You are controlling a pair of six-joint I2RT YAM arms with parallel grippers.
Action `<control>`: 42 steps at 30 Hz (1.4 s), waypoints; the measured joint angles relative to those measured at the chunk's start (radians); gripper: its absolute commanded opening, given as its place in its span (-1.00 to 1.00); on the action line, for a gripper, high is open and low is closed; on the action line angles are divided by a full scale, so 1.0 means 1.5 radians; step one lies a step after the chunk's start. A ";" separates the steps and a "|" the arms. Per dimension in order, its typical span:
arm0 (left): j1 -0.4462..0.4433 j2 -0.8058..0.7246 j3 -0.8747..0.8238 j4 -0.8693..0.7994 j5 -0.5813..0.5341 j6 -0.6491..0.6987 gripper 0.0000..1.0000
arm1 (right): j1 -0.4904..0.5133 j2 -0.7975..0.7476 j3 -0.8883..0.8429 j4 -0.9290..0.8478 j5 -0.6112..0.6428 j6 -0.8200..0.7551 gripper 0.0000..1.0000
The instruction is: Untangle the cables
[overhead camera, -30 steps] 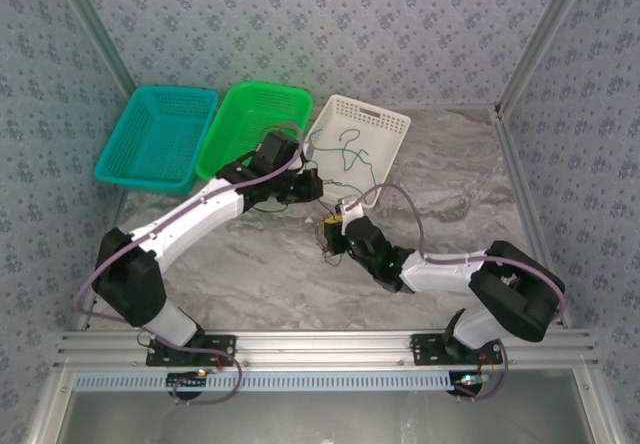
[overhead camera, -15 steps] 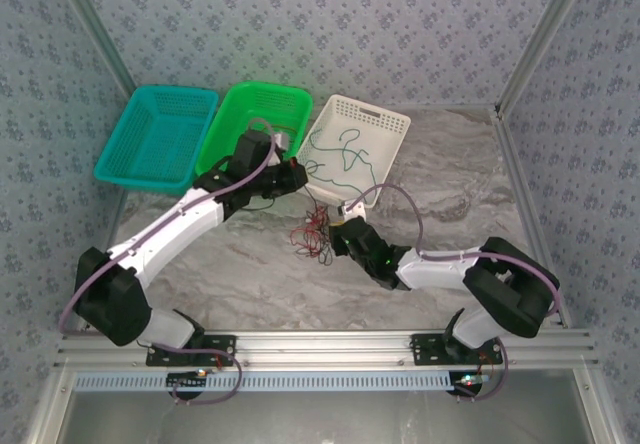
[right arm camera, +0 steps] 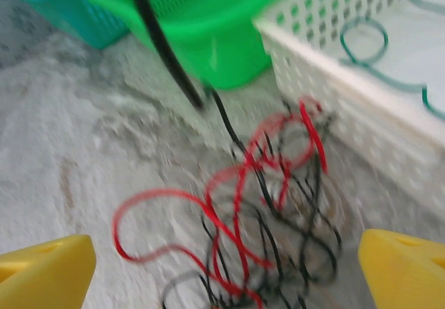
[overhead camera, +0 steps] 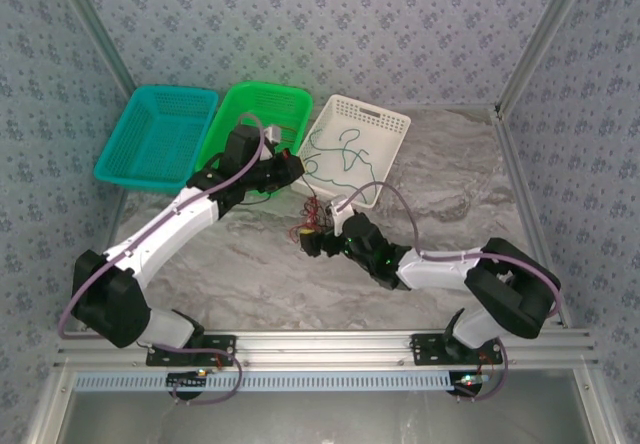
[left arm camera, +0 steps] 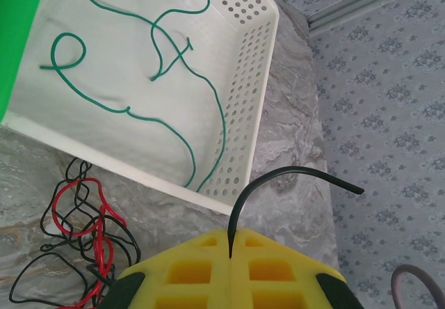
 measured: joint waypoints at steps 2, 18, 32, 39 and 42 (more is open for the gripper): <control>0.000 0.000 0.000 0.000 0.005 -0.007 -1.00 | 0.000 0.017 0.015 0.041 0.016 -0.013 1.00; 0.027 -0.057 0.018 0.012 0.049 -0.065 -1.00 | 0.035 0.253 0.153 0.185 0.201 -0.079 0.03; 0.166 -0.115 0.115 -0.047 0.011 0.014 -1.00 | 0.042 0.258 0.136 0.018 0.249 0.033 -0.11; 0.248 -0.124 0.153 -0.083 -0.041 0.054 -1.00 | 0.043 0.258 0.130 -0.059 0.280 0.064 -0.06; 0.283 -0.131 0.170 -0.095 -0.070 0.070 -1.00 | 0.043 0.258 0.126 -0.089 0.292 0.077 -0.07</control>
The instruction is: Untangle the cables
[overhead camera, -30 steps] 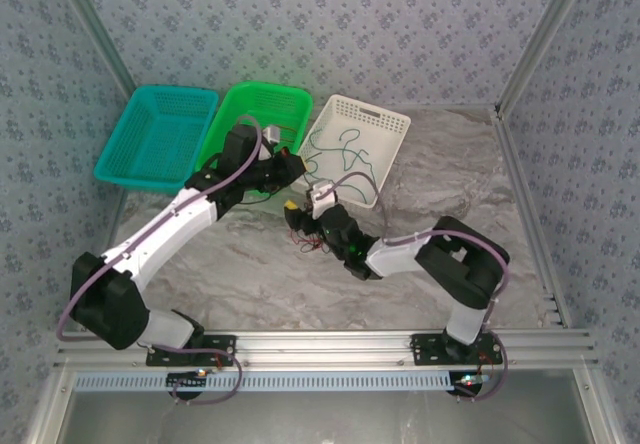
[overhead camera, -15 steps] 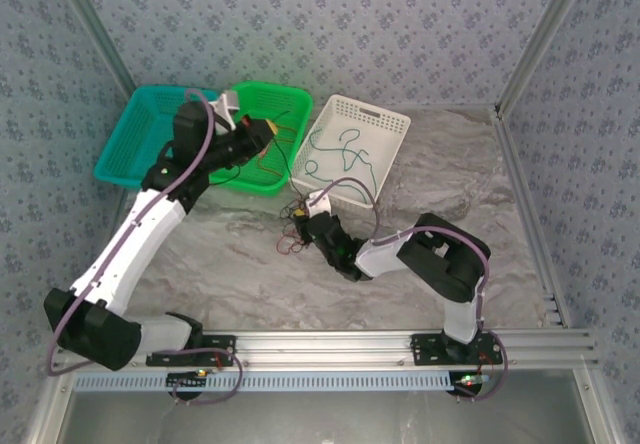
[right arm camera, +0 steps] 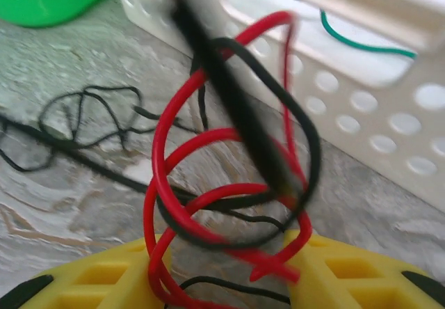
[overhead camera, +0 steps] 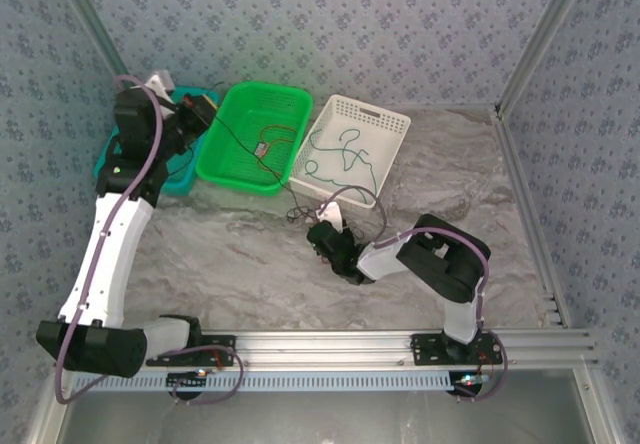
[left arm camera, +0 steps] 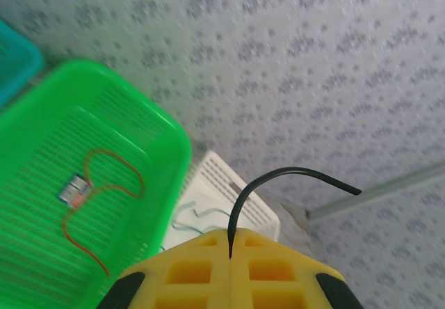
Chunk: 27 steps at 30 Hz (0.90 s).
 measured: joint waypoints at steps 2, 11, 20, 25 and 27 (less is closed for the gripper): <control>0.019 -0.006 0.014 -0.011 -0.020 0.013 -1.00 | 0.000 -0.003 -0.006 -0.013 0.007 0.011 -0.07; 0.030 -0.049 0.094 -0.058 -0.210 0.108 -1.00 | -0.005 -0.022 -0.015 -0.060 0.027 0.047 -0.05; 0.041 -0.042 0.197 -0.080 -0.334 0.202 -1.00 | -0.014 -0.043 -0.021 -0.078 0.029 0.052 0.38; 0.055 0.003 0.234 -0.077 -0.340 0.235 -1.00 | -0.015 -0.108 -0.024 -0.076 -0.003 0.019 1.00; 0.075 0.027 0.249 -0.078 -0.326 0.238 -1.00 | -0.014 -0.142 -0.022 -0.078 -0.013 0.003 0.99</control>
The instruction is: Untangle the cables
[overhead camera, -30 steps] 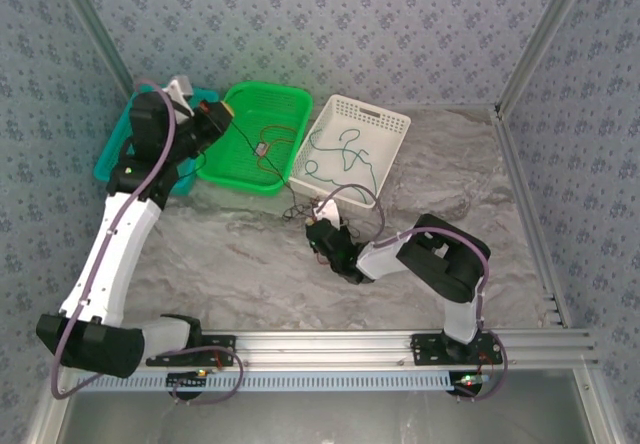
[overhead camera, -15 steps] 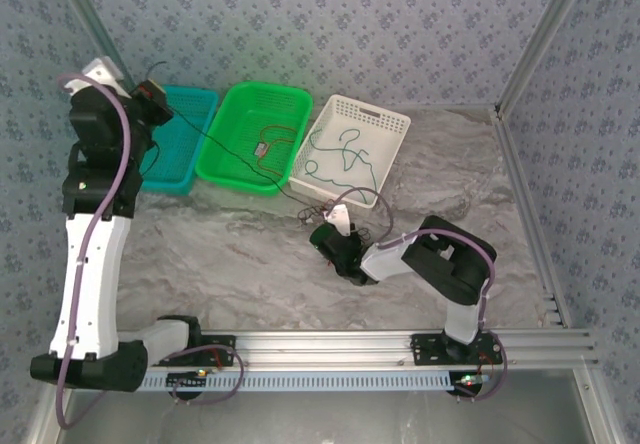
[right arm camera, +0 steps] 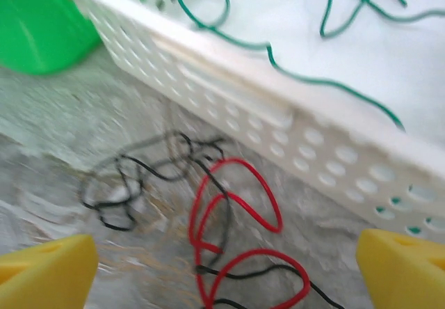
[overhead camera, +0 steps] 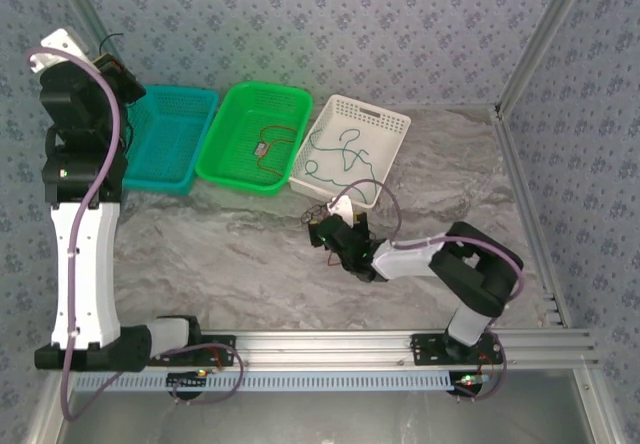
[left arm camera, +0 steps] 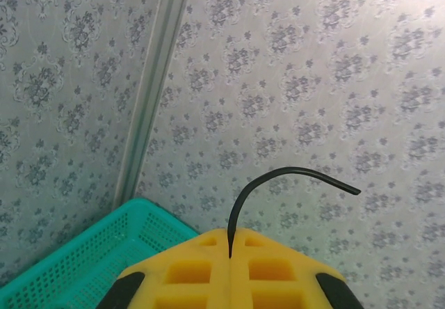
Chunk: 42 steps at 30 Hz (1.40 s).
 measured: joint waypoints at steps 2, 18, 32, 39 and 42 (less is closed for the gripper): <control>0.022 0.027 0.013 0.000 0.014 0.000 -1.00 | 0.003 -0.038 0.011 -0.010 -0.006 -0.013 1.00; 0.051 0.083 0.018 0.035 0.094 -0.026 -1.00 | -0.018 -0.273 0.003 -0.122 0.010 0.010 0.99; 0.119 0.228 0.031 0.068 0.105 -0.050 -1.00 | -0.023 -0.292 -0.028 -0.153 0.021 0.065 1.00; 0.119 0.265 0.032 0.068 0.095 -0.042 -1.00 | -0.023 -0.295 -0.028 -0.159 0.021 0.070 0.99; 0.119 0.272 0.030 0.068 0.085 -0.040 -1.00 | -0.023 -0.295 -0.028 -0.162 0.021 0.072 0.99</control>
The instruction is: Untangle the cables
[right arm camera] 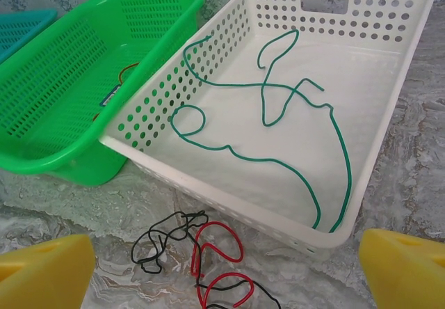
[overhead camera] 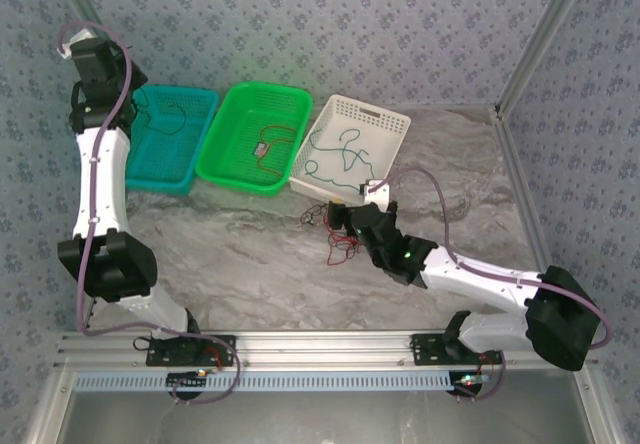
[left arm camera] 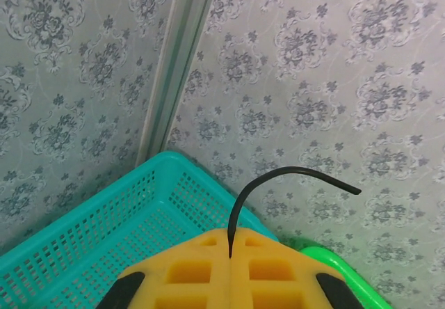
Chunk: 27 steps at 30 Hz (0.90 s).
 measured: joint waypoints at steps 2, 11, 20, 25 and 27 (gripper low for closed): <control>0.001 0.001 -0.010 0.000 -0.002 0.000 -1.00 | 0.000 -0.001 0.000 -0.001 0.000 0.001 1.00; 0.026 0.039 -0.103 -0.045 -0.009 -0.050 -0.75 | 0.000 -0.019 0.000 -0.020 0.003 0.003 1.00; 0.026 0.061 -0.118 -0.121 0.036 -0.072 0.99 | -0.004 -0.027 0.000 -0.034 0.010 0.008 0.99; 0.026 0.061 -0.118 -0.135 0.056 -0.076 0.99 | -0.010 -0.027 0.000 -0.035 0.011 0.018 0.99; 0.026 0.061 -0.118 -0.138 0.067 -0.076 0.99 | -0.012 -0.027 0.000 -0.035 0.011 0.021 1.00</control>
